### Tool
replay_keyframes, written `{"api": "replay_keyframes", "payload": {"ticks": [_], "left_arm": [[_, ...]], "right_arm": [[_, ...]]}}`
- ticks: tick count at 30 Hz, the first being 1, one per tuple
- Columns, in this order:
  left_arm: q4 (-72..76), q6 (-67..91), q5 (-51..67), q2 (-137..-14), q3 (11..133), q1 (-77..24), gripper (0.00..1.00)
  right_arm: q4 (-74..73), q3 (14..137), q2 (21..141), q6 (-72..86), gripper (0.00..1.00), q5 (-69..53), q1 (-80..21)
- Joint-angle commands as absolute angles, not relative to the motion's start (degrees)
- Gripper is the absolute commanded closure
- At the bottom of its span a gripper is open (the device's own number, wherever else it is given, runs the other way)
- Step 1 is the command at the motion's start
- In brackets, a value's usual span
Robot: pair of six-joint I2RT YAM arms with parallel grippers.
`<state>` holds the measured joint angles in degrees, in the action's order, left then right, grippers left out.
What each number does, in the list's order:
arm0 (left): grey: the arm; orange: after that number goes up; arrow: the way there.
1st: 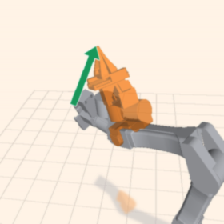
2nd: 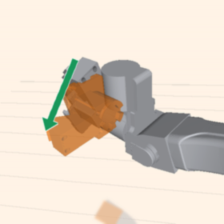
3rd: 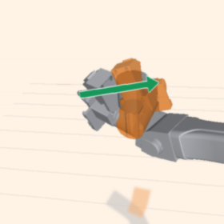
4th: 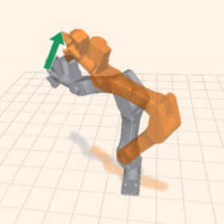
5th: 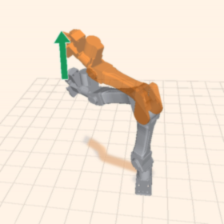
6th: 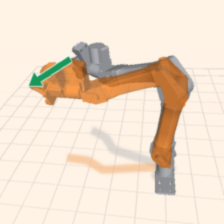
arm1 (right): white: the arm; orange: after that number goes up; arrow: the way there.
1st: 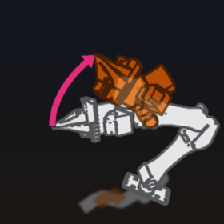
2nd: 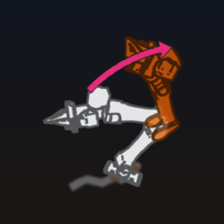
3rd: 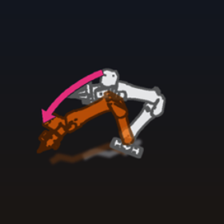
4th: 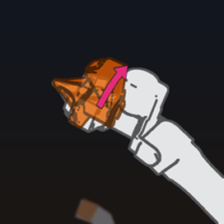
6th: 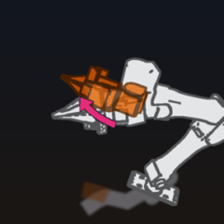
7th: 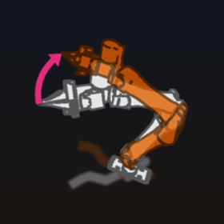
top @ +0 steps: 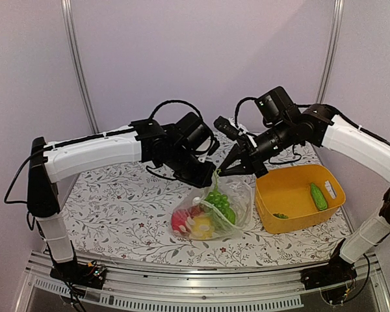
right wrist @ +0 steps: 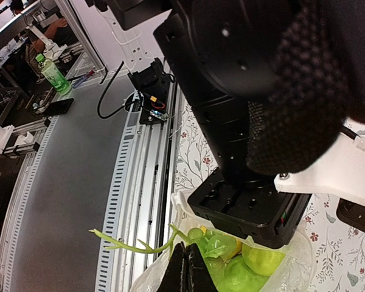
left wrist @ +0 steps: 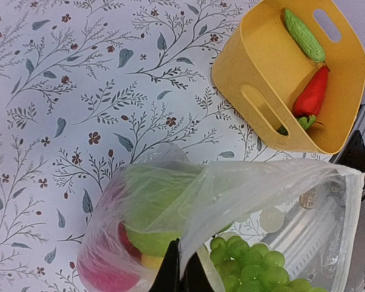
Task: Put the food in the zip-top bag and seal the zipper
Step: Place the fake fruit in the zipper food storage bag.
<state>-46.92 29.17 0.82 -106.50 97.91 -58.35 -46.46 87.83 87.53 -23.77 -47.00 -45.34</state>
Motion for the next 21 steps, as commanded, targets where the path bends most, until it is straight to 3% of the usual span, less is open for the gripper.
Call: {"api": "replay_keyframes", "payload": {"ticks": [1,11,19,21], "left_arm": [[-46.5,29.1,0.4,-104.6,96.8,-57.4,1.00],[-46.5,28.8,0.1,-104.1,96.6,-57.0,1.00],[-46.2,29.1,0.4,-103.7,96.5,-57.0,1.00],[-46.2,29.2,0.3,-103.5,96.5,-57.0,1.00]], "right_arm": [[-45.4,87.6,87.6,-23.2,1.00,-41.6,-45.4],[-47.3,83.6,86.6,-25.6,1.00,-36.2,-45.4],[-50.1,82.2,92.6,-26.8,1.00,-35.5,-47.6],[-49.7,81.6,93.2,-26.8,0.96,-34.0,-48.8]]}}
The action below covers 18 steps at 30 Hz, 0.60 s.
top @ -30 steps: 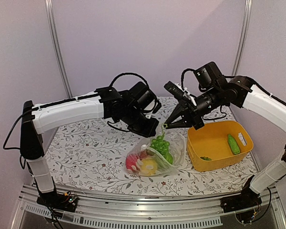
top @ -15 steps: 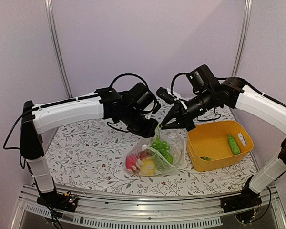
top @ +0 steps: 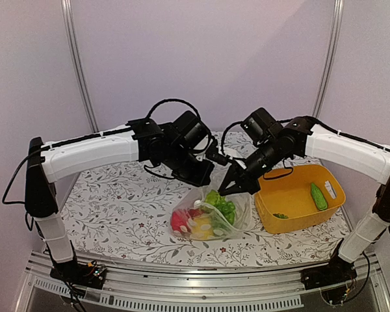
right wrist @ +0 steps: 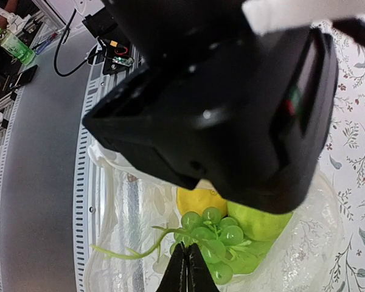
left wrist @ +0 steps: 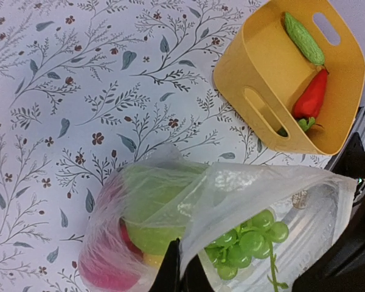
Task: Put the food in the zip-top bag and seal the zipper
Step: Place the fake fruit in the zipper food storage bag.
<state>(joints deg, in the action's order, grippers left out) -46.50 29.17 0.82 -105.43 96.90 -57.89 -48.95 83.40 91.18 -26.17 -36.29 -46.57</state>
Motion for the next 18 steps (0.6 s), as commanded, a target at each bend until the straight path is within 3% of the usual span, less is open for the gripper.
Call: {"api": "replay_keyframes", "payload": {"ticks": [1,3,6,12,18], "left_arm": [[-46.2,29.3,0.2,-103.3,96.3,-57.0,1.00],[-46.1,29.5,0.1,-102.7,95.7,-57.0,1.00],[-45.5,29.9,0.1,-101.7,94.1,-57.0,1.00],[-45.0,30.3,0.2,-101.3,93.2,-56.9,1.00],[-45.0,30.0,0.2,-101.6,93.9,-56.6,1.00]], "right_arm": [[-49.8,81.6,93.4,-26.9,0.89,-33.3,-49.2],[-50.7,81.9,93.8,-27.2,0.68,-32.9,-49.4],[-52.8,82.5,92.7,-28.6,0.54,-34.4,-49.4],[-55.5,80.1,85.5,-33.4,0.43,-33.6,-49.5],[-57.7,74.2,80.8,-39.1,0.40,-33.0,-50.3]]}}
